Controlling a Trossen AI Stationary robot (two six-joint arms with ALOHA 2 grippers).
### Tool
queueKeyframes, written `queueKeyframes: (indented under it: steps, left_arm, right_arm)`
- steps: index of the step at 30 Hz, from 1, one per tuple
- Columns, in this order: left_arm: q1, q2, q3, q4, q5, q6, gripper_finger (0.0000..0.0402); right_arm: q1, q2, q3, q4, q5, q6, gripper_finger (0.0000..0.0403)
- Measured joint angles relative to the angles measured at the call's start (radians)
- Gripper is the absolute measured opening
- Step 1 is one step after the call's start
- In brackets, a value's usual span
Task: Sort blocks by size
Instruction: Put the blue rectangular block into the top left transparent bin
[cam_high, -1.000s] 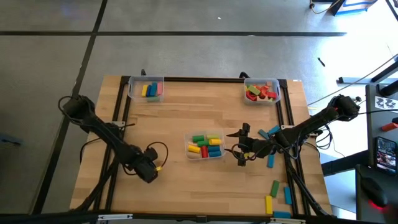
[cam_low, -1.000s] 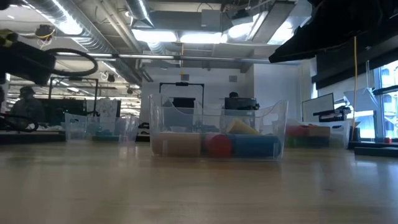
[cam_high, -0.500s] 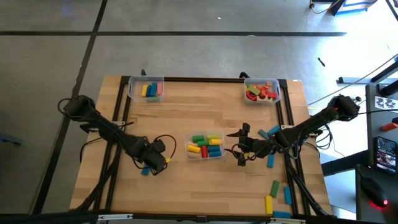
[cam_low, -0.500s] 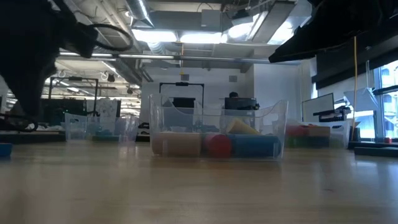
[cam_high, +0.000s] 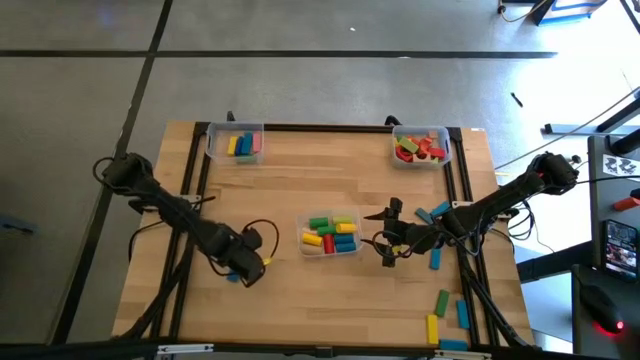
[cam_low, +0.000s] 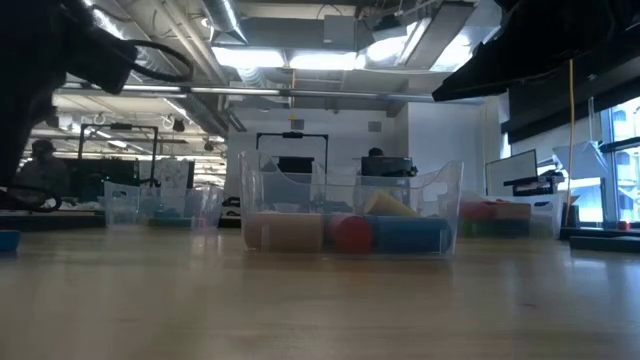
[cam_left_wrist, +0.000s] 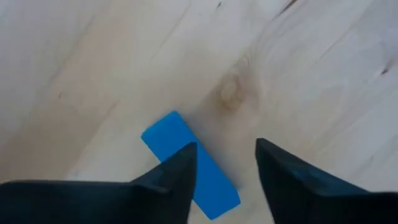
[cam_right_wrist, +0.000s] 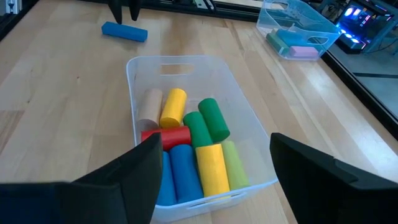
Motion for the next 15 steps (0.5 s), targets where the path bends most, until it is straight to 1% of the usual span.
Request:
queueKeyframes:
  steps: [4,7,12,15]
  left_arm:
    - [-0.026,-0.001,-0.026,0.003,0.0,-0.113,0.0206]
    - [-0.041,-0.001,-0.054,0.001,0.003,-0.209,0.0229]
    - [-0.058,-0.001,-0.103,0.055,0.022,-0.339,0.0239]
    - [-0.062,0.001,-0.134,0.136,0.023,-0.348,0.0238]
  right_arm:
    - [0.0,0.0,0.0,0.0,-0.001,0.0,0.0285]
    - [0.0,0.0,0.0,0.0,-0.001,0.0,0.0285]
    - [0.0,0.0,0.0,0.0,-0.001,0.0,0.0285]
    - [0.0,0.0,0.0,0.0,-0.001,0.0,0.0285]
